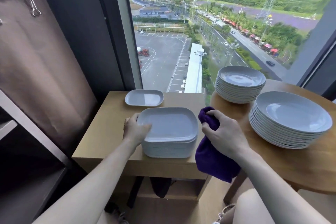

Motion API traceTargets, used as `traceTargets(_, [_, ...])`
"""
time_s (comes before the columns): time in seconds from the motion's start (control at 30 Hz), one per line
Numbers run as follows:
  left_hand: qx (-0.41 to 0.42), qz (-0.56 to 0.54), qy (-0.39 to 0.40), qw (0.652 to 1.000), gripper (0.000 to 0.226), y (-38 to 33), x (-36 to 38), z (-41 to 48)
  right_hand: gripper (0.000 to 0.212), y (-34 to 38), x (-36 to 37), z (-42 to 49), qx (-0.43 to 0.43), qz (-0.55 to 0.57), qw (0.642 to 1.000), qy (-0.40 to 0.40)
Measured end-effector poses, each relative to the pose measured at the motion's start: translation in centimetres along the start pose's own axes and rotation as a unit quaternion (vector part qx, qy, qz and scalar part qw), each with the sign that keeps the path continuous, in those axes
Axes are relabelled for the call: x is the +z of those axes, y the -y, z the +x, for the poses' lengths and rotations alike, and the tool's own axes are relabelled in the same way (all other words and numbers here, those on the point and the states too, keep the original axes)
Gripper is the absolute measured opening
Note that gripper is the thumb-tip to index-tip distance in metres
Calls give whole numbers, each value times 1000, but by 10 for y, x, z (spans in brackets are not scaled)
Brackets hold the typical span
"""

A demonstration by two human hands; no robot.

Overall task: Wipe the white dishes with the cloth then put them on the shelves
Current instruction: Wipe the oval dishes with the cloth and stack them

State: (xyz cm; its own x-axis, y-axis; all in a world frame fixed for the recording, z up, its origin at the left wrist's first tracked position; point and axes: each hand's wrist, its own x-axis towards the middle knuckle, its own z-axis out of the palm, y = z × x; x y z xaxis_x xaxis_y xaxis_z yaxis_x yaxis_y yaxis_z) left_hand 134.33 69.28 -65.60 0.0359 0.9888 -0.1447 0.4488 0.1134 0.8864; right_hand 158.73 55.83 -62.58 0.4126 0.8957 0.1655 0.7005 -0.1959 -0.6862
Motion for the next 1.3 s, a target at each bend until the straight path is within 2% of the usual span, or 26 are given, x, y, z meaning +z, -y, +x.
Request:
traceTargets(0.07, [13, -19, 8, 1000, 32, 9, 3, 4, 43, 2, -5, 20, -4, -18, 1000, 13])
traceTargets(0.17, [21, -12, 25, 999, 49, 18, 6, 17, 43, 6, -13, 49, -14, -44, 999, 22])
traceTargets(0.37, [-46, -100, 4, 994, 15, 5, -2, 78, 35, 9, -18, 107, -30, -70, 996, 49])
traceTargets(0.5, [-124, -156, 5, 980, 10, 1, 0, 134, 24, 11, -7, 150, -60, -111, 989, 84])
traceTargets(0.6, [-167, -159, -11, 973, 8, 14, 7, 172, 23, 10, 11, 181, -82, -142, 981, 100])
traceTargets(0.67, [-192, -154, -38, 969, 21, 26, 12, 194, 23, 7, 28, 198, -96, -152, 977, 111])
traceTargets(0.77, [-221, -134, -89, 962, 63, 42, 18, 224, 22, -4, 55, 218, -103, -153, 975, 120])
traceTargets(0.83, [-219, -92, -122, 964, 71, 49, 20, 242, 21, -13, 73, 226, -105, -147, 976, 120])
traceTargets(0.93, [-191, 14, -121, 974, 38, 50, 18, 263, 25, -26, 94, 229, -108, -146, 977, 116])
traceTargets(1.0, [-179, 44, -100, 978, 28, 50, 16, 270, 28, -34, 104, 226, -107, -149, 976, 116])
traceTargets(1.07, [-180, 16, -79, 980, 28, 52, 15, 273, 28, -42, 108, 222, -110, -147, 977, 113])
traceTargets(1.23, [-167, -187, -43, 967, 32, 38, 7, 257, 30, -41, 91, 215, -79, -143, 981, 107])
traceTargets(1.3, [-145, -218, -31, 965, 33, 24, 1, 242, 30, -33, 75, 211, -75, -148, 982, 92])
